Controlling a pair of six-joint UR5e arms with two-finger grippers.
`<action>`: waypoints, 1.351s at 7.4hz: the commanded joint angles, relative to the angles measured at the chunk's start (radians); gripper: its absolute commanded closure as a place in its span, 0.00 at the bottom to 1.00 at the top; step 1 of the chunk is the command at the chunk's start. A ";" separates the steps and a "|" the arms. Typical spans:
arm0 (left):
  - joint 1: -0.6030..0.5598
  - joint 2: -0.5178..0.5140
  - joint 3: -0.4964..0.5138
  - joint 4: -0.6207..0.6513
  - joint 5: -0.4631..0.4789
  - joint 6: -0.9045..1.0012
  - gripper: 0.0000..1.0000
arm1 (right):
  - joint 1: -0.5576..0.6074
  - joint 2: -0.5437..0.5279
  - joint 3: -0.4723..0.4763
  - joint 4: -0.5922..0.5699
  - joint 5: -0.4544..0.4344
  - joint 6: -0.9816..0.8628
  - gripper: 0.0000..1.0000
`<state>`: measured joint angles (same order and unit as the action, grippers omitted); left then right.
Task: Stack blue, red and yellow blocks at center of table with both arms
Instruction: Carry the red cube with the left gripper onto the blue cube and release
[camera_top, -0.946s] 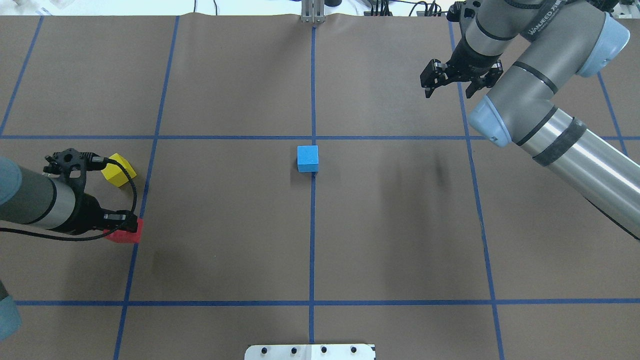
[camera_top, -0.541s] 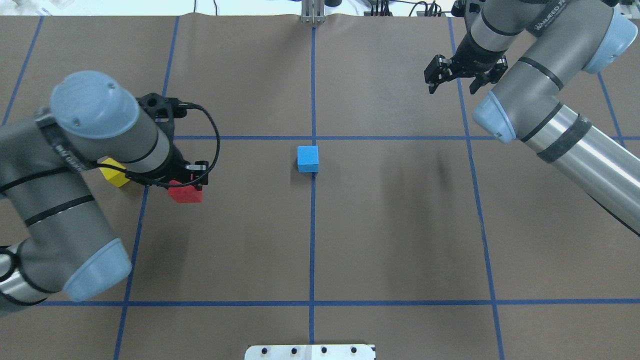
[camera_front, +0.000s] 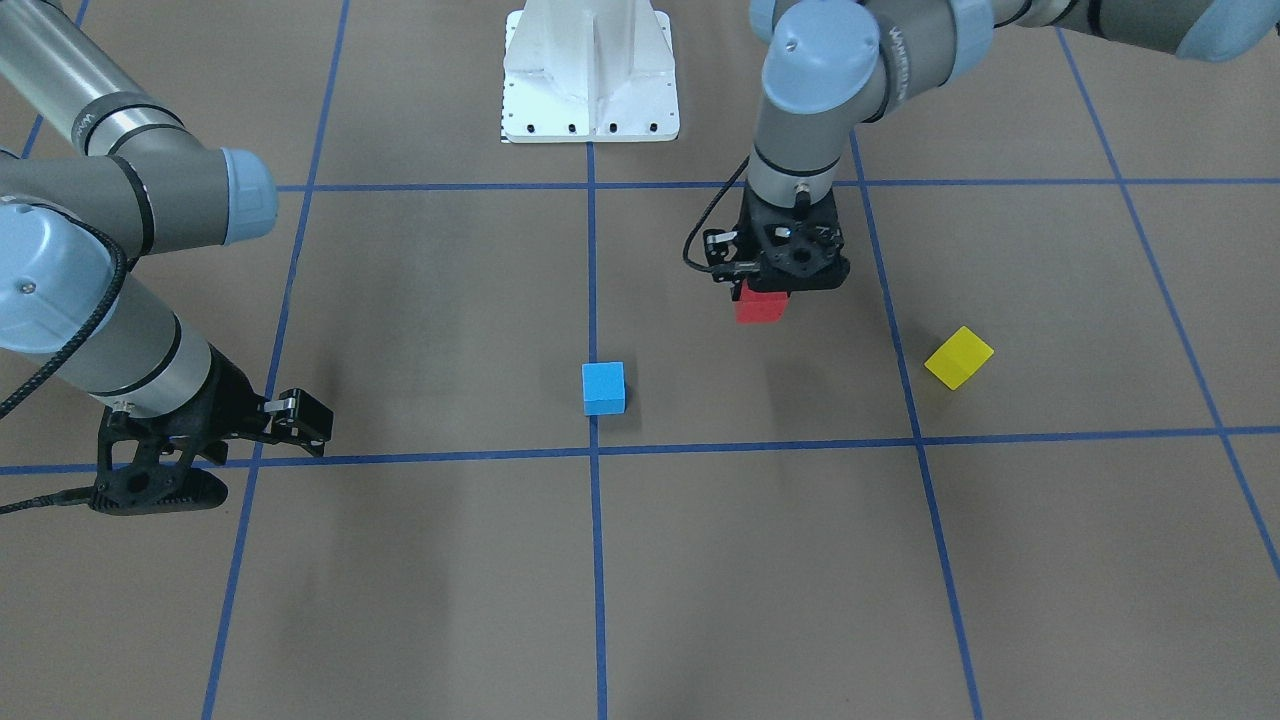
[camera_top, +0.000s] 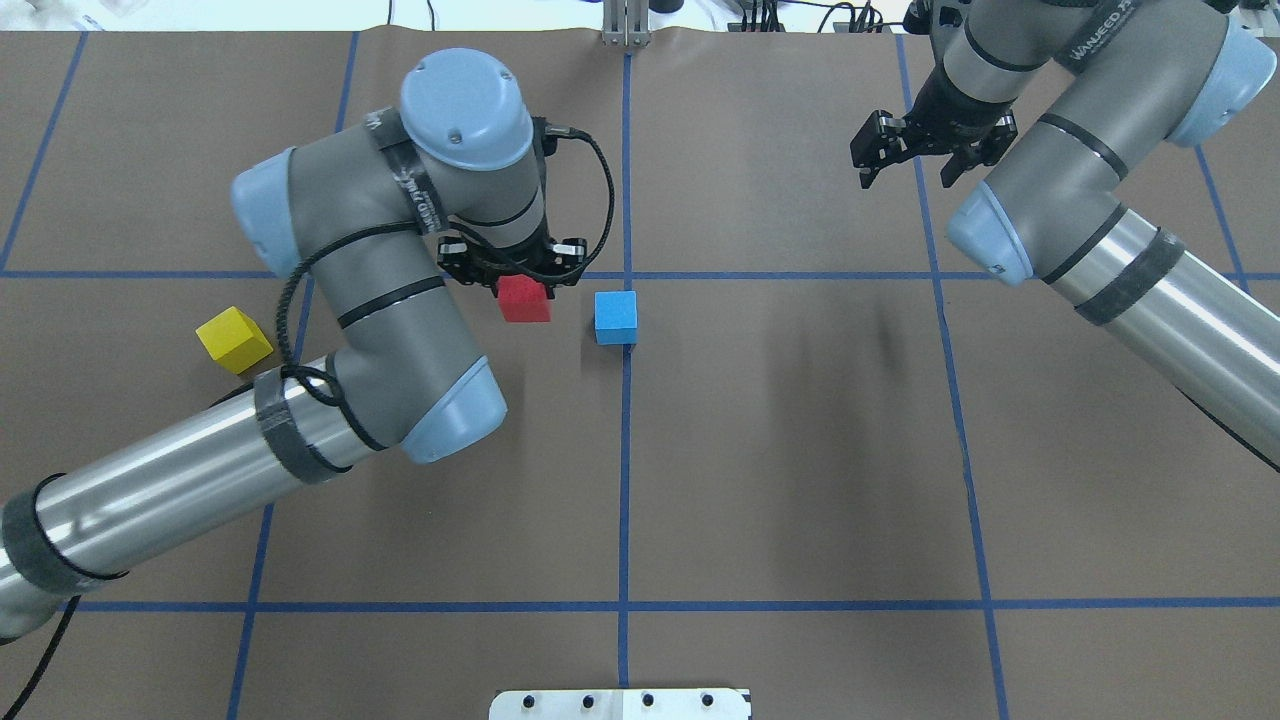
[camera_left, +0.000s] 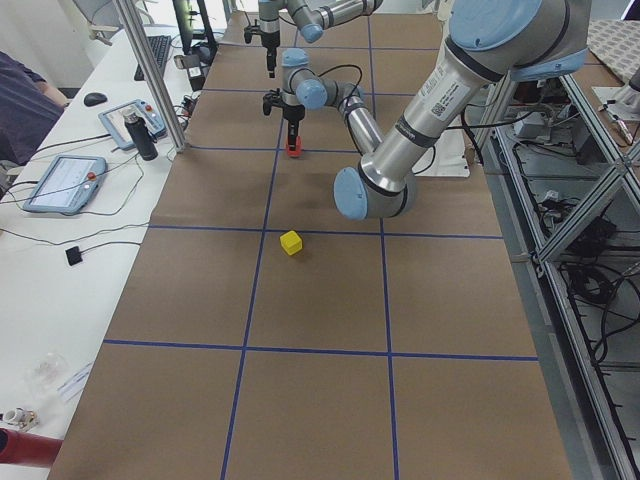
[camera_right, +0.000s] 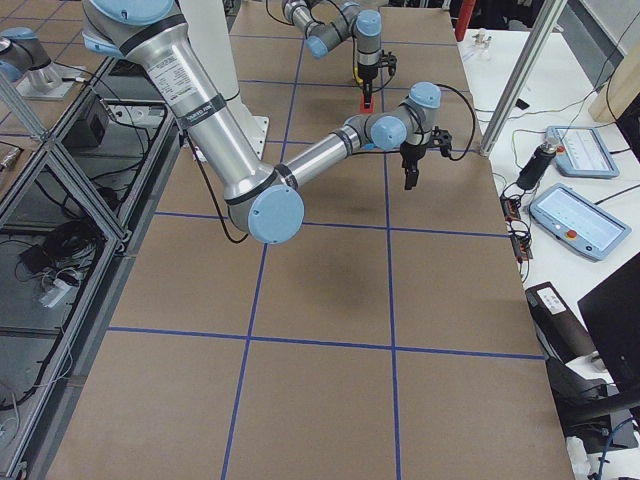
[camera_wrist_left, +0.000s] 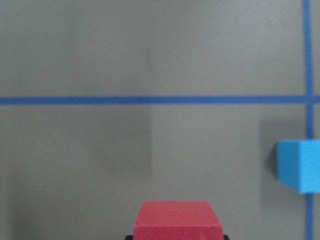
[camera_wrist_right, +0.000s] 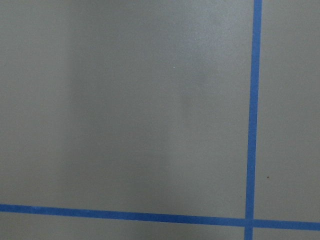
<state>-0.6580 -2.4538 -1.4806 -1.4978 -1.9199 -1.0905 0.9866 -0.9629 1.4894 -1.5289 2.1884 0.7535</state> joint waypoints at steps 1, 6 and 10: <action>0.001 -0.089 0.126 -0.074 -0.001 -0.020 1.00 | 0.000 0.000 -0.001 0.001 -0.001 0.000 0.01; 0.032 -0.132 0.210 -0.127 -0.005 -0.104 1.00 | 0.000 0.001 -0.001 0.001 -0.001 0.001 0.01; 0.046 -0.128 0.221 -0.125 -0.007 -0.103 1.00 | 0.000 0.001 -0.001 0.001 0.001 0.001 0.01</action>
<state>-0.6129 -2.5824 -1.2603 -1.6234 -1.9261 -1.1938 0.9868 -0.9618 1.4879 -1.5279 2.1878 0.7547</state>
